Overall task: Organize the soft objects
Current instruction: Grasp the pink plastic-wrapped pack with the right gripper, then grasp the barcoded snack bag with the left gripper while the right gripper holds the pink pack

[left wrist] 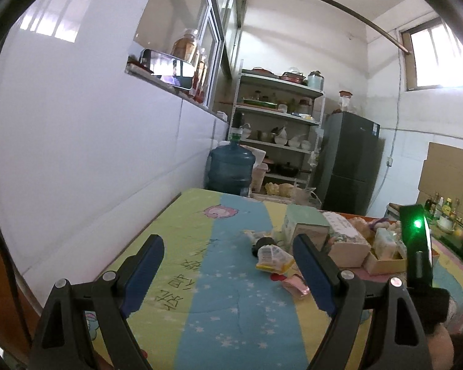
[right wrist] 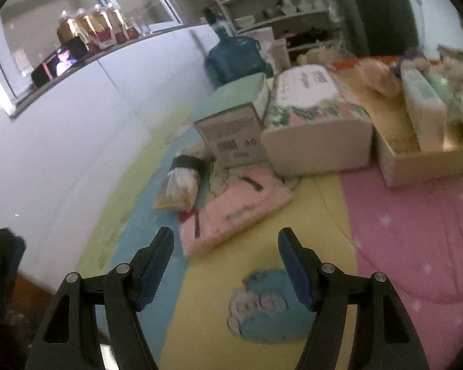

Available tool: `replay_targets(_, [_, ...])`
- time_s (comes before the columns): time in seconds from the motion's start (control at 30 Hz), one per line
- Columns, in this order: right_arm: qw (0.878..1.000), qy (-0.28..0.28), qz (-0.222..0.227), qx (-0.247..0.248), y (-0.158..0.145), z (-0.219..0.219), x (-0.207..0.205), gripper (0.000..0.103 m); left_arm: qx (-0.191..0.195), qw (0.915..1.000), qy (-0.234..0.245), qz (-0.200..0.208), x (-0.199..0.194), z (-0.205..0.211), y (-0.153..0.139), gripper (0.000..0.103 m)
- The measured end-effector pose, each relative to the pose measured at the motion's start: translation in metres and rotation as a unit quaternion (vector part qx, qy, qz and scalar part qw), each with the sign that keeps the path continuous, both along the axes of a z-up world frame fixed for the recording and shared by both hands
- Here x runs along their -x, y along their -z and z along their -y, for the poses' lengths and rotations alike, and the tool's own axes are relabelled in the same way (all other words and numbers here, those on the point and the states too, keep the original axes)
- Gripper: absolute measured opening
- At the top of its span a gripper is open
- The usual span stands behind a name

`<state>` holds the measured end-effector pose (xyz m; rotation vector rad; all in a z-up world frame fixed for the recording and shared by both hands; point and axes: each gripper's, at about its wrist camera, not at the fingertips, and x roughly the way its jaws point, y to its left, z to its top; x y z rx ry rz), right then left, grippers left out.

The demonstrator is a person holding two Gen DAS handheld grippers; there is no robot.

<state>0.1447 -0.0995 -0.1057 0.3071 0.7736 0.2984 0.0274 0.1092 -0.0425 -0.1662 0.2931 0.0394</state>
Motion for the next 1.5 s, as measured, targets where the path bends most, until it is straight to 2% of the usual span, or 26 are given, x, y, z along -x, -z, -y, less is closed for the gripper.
replay_targets(0.1, [0.999, 0.016, 0.012, 0.04, 0.0, -0.015, -0.003, 0.072, 0.008, 1.0, -0.001, 0.001, 0.0, -0.007, 0.006, 0.085])
replay_targets(0.2, [0.998, 0.02, 0.012, 0.052, 0.003, -0.029, -0.007, 0.072, 0.017, 0.9999, -0.002, 0.001, -0.001, -0.012, 0.012, 0.085])
replay_targets(0.33, [0.995, 0.018, 0.006, 0.094, 0.01, -0.049, -0.018, 0.071, 0.026, 0.9997, 0.0, -0.002, -0.003, -0.019, 0.019, 0.085])
replay_targets(0.43, [0.995, 0.02, -0.005, 0.102, 0.009, -0.053, -0.027, 0.072, 0.029, 0.9996, 0.002, -0.005, -0.006, -0.022, 0.022, 0.085])
replay_targets(0.63, [0.988, -0.004, -0.011, 0.155, 0.012, -0.064, -0.035, 0.071, 0.039, 0.9992, 0.011, -0.002, -0.004, -0.024, 0.024, 0.085])
replay_targets(0.67, [0.986, -0.014, -0.008, 0.166, 0.013, -0.066, -0.034, 0.069, 0.04, 0.9991, 0.014, -0.002, -0.003, -0.023, 0.025, 0.085])
replay_targets(0.73, [0.981, -0.036, 0.001, 0.191, 0.013, -0.066, -0.029, 0.059, 0.037, 0.9992, 0.016, -0.004, -0.002, -0.022, 0.025, 0.085])
replay_targets(0.8, [0.979, -0.055, 0.008, 0.197, 0.013, -0.062, -0.023, 0.05, 0.036, 0.9991, 0.021, -0.007, -0.003, -0.019, 0.026, 0.085])
replay_targets(0.87, [0.979, -0.07, 0.01, 0.19, 0.014, -0.053, -0.016, 0.039, 0.036, 0.9989, 0.026, -0.011, -0.004, -0.016, 0.028, 0.085])
replay_targets(0.93, [0.98, -0.077, 0.011, 0.182, 0.015, -0.044, -0.009, 0.02, 0.037, 0.9987, 0.03, -0.017, -0.006, -0.013, 0.029, 0.085])
replay_targets(1.0, [0.981, -0.087, 0.014, 0.175, 0.016, -0.034, -0.001, 0.014, 0.036, 0.9986, 0.033, -0.021, -0.007, -0.01, 0.03, 0.085])
replay_targets(1.27, [0.985, -0.115, 0.028, 0.124, 0.018, -0.007, 0.016, 0.009, 0.03, 0.998, 0.04, -0.038, -0.016, 0.007, 0.029, 0.085])
replay_targets(1.5, [0.989, -0.111, 0.035, 0.09, 0.013, 0.014, 0.029, 0.009, 0.027, 0.9976, 0.049, -0.041, -0.02, 0.017, 0.026, 0.085])
